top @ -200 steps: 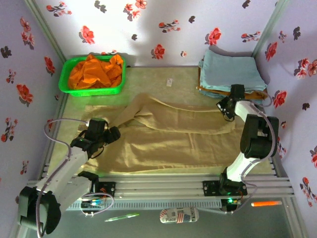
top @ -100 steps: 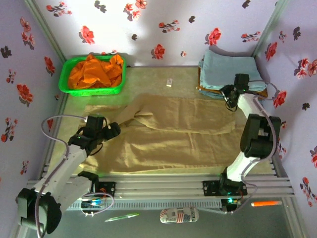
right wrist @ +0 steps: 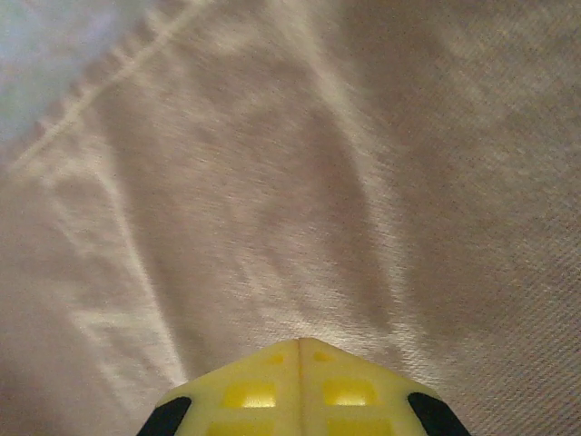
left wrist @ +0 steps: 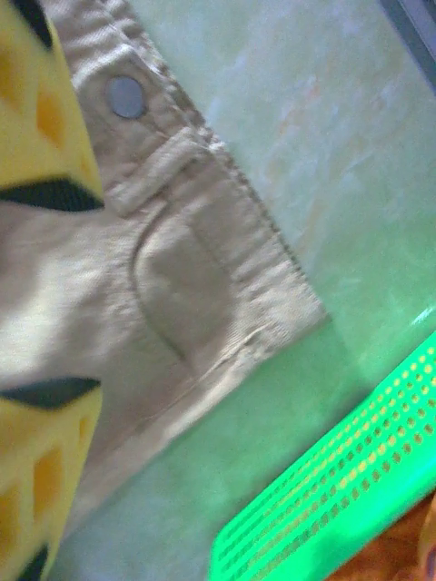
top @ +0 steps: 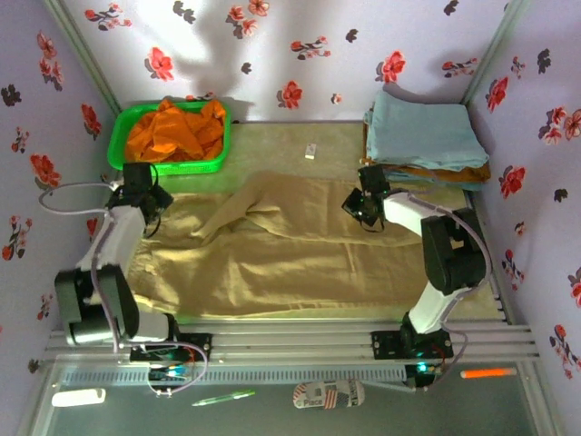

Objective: Fold and stack the trousers

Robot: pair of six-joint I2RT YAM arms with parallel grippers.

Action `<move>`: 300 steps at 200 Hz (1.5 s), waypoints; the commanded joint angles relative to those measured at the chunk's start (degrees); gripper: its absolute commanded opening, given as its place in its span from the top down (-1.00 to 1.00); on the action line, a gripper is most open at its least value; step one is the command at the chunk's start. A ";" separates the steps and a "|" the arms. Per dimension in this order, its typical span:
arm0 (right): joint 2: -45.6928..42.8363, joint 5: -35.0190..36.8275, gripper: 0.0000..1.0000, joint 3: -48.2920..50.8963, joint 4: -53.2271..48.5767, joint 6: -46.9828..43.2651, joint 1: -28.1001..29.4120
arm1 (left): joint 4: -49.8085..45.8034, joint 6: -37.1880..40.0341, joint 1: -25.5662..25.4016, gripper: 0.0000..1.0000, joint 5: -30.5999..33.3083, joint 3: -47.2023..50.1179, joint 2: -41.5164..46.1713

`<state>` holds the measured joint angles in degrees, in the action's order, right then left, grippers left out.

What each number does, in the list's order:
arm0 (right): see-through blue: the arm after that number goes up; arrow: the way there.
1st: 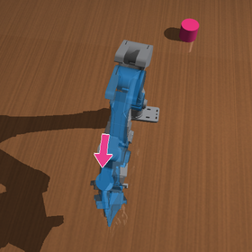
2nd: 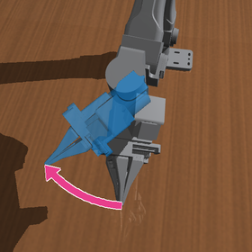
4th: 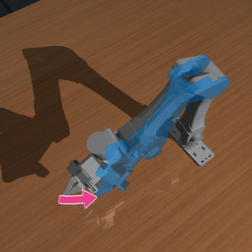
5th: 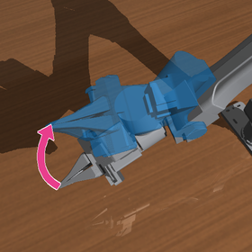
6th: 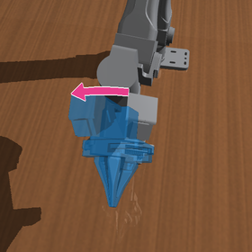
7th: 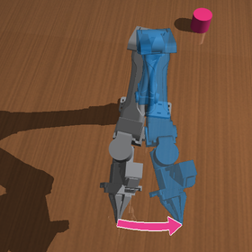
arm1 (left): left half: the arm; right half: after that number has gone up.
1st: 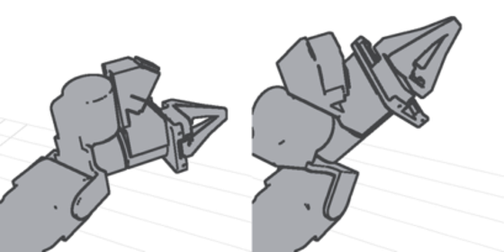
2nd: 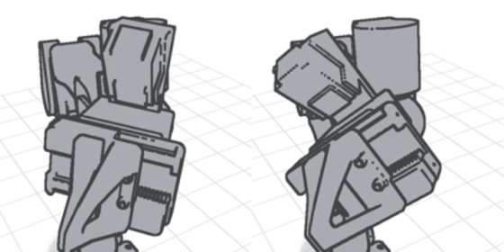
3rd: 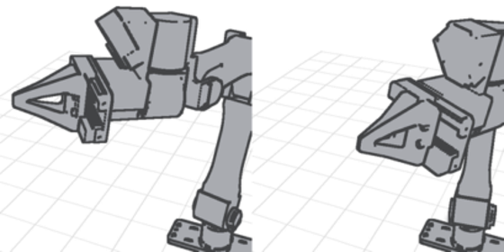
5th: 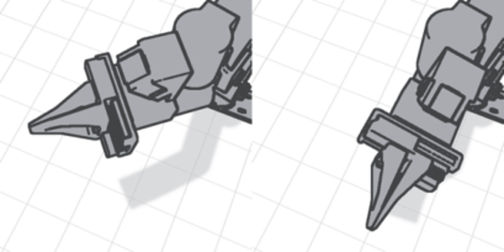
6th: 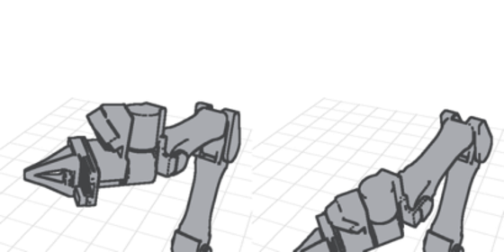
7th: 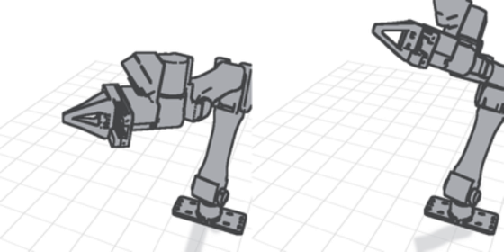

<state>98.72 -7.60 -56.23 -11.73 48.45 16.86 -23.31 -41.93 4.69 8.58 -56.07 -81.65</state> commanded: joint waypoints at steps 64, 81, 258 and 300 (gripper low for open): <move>-2.11 -6.28 0.13 0.50 4.08 -3.44 -0.33 | -0.87 4.76 3.52 -0.56 0.99 -16.22 -26.36; -2.56 -6.48 0.08 0.38 3.77 -4.09 -0.47 | -2.16 6.67 3.62 -0.52 -0.42 -19.12 -29.54; -9.27 -6.02 0.08 0.82 0.82 -4.95 -3.25 | -5.14 7.92 6.11 1.00 2.06 -20.50 -18.46; -8.97 -6.60 0.10 1.41 1.69 -4.59 -4.00 | -8.35 8.02 7.14 1.00 4.25 -24.62 -16.73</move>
<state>90.70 -13.98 -55.81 -10.11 44.10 13.56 -28.53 -33.87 10.76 9.54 -78.26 -100.75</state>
